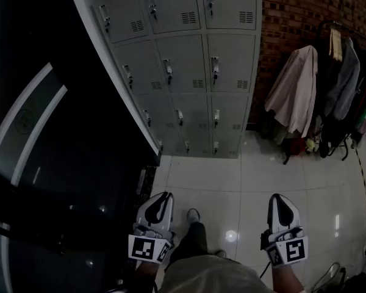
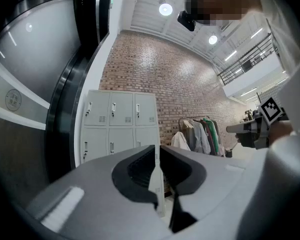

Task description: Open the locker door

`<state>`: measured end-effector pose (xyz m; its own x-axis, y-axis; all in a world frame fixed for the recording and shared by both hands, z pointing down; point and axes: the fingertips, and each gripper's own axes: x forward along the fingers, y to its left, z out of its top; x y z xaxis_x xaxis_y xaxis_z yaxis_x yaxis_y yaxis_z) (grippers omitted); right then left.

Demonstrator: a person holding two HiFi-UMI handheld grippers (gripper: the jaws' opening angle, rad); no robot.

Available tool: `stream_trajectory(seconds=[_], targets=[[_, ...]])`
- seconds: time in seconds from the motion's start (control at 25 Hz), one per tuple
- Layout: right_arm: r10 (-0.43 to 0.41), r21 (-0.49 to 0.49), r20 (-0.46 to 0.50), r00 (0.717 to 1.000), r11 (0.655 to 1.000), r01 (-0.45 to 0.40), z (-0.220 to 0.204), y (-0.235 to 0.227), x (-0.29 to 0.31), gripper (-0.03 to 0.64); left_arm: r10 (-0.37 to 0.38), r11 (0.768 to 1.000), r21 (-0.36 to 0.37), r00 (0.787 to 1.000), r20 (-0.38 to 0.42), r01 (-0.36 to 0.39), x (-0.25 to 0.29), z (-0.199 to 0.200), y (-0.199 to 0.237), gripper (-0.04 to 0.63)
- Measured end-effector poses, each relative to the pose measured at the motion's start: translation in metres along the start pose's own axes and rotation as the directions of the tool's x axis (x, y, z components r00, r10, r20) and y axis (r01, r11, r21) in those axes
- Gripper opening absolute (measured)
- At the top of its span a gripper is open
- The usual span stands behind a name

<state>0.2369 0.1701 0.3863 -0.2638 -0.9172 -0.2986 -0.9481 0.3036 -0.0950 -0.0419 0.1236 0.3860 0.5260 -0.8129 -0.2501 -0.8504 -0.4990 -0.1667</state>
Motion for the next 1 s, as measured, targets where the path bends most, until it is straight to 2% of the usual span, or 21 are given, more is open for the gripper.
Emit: stream_trajectory(seconds=[0.08,0.2,0.4,0.44,0.56,0.72,0.8,0.88,0.92,1.0], targets=[[0.013,0.007,-0.002,1.0,1.0,-0.013,-0.012,0.003,0.016,0.0,-0.032,0.999,-0.001,0.999,0.009,0.032,0.011,-0.01,0.007,0.0],[0.024,-0.005,-0.016,1.0,1.0,-0.024,-0.031,0.008,0.043,0.0,-0.071,0.997,-0.021,0.997,0.029,0.072,0.028,-0.028,0.021,0.002],[0.033,0.009,-0.038,0.999,0.999,-0.032,-0.068,0.016,0.11,0.0,-0.079,0.994,-0.067,0.995,0.057,0.083,0.075,-0.067,0.071,0.006],[0.035,0.013,-0.035,0.999,0.999,-0.035,-0.076,0.017,0.129,0.0,-0.08,0.994,-0.064,0.995,0.064,0.084,0.086,-0.074,0.084,0.028],[0.049,-0.01,-0.014,0.999,0.999,-0.049,-0.108,0.019,0.189,0.0,-0.099,0.994,-0.036,0.992,0.075,0.102,0.119,-0.101,0.127,0.029],[0.07,0.01,-0.003,0.998,0.998,-0.07,-0.139,0.02,0.287,0.002,-0.117,0.993,-0.02,0.992,0.049,0.118,0.17,-0.136,0.192,0.034],[0.09,-0.004,-0.019,0.996,0.996,-0.09,-0.161,0.007,0.343,0.002,-0.081,0.996,-0.024,0.997,-0.006,0.081,0.204,-0.16,0.229,0.037],[0.104,0.004,-0.03,0.994,0.995,-0.104,-0.182,0.0,0.394,0.002,-0.037,0.999,-0.037,0.99,-0.134,0.032,0.228,-0.192,0.263,0.151],[0.11,0.011,-0.032,0.993,0.994,-0.109,-0.191,0.002,0.413,0.002,-0.027,0.999,-0.03,0.99,-0.139,0.023,0.238,-0.2,0.277,0.153],[0.124,0.019,-0.034,0.992,0.992,-0.123,-0.206,0.01,0.442,0.002,-0.029,1.0,-0.006,0.999,-0.023,0.029,0.255,-0.201,0.298,0.13]])
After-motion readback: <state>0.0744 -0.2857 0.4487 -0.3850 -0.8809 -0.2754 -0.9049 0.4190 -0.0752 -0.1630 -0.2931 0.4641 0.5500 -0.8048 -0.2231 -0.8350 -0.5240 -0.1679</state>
